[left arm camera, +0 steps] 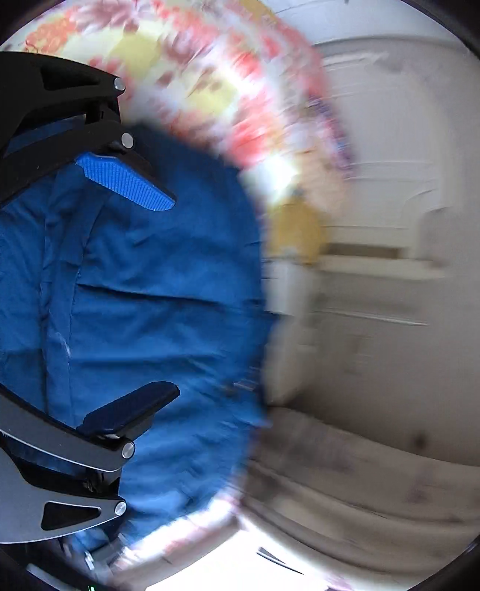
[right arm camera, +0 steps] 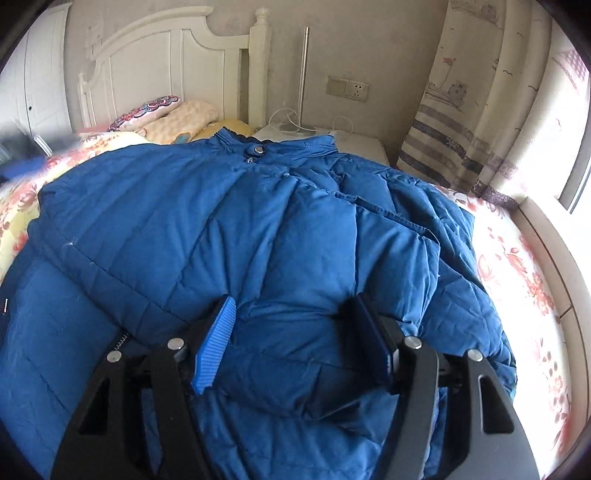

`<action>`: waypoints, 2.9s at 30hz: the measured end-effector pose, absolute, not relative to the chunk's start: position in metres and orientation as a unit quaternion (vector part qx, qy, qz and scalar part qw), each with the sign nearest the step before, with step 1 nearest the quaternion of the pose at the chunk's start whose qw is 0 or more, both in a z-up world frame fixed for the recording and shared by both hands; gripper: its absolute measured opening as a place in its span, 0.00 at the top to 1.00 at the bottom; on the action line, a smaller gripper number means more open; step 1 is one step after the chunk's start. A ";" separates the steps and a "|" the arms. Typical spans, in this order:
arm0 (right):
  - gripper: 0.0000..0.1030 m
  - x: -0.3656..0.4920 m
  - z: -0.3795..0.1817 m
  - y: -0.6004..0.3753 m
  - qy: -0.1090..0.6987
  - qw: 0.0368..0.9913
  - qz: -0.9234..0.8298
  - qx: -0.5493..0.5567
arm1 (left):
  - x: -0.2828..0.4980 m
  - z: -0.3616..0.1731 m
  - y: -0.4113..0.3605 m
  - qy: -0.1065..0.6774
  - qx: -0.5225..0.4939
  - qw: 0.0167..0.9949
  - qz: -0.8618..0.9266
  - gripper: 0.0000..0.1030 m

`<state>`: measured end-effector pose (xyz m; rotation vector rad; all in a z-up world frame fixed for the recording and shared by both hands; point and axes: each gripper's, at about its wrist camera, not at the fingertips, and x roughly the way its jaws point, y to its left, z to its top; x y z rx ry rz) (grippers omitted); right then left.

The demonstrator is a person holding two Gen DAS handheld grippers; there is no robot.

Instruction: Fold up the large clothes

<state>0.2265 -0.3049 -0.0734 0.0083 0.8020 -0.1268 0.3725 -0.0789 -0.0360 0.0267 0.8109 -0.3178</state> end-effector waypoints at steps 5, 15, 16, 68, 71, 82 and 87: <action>0.36 0.228 -0.073 -0.302 0.390 0.919 -0.063 -0.001 | 0.378 -0.058 -0.092 0.427 0.042 0.892 -0.140 0.12; 0.36 0.229 -0.074 -0.306 0.391 0.918 -0.057 0.009 | 0.467 -0.051 -0.109 0.469 -0.008 0.878 -0.098 0.11; 0.36 0.229 -0.074 -0.306 0.390 0.919 -0.053 0.011 | 0.469 -0.059 -0.112 0.467 0.007 0.879 -0.100 0.08; 0.25 0.251 -0.031 -0.340 0.334 0.934 -0.088 0.089 | 0.366 -0.071 -0.064 0.394 0.059 0.911 -0.107 0.05; 0.21 0.247 -0.052 -0.316 0.388 0.920 -0.055 0.019 | 0.366 -0.070 -0.063 0.394 0.059 0.911 -0.107 0.05; 0.17 0.246 -0.076 -0.305 0.398 0.915 -0.058 -0.007 | 0.366 -0.070 -0.063 0.395 0.055 0.911 -0.109 0.05; 0.15 0.244 -0.076 -0.314 0.402 0.914 -0.043 0.008 | 0.364 -0.068 -0.059 0.396 0.047 0.910 -0.115 0.05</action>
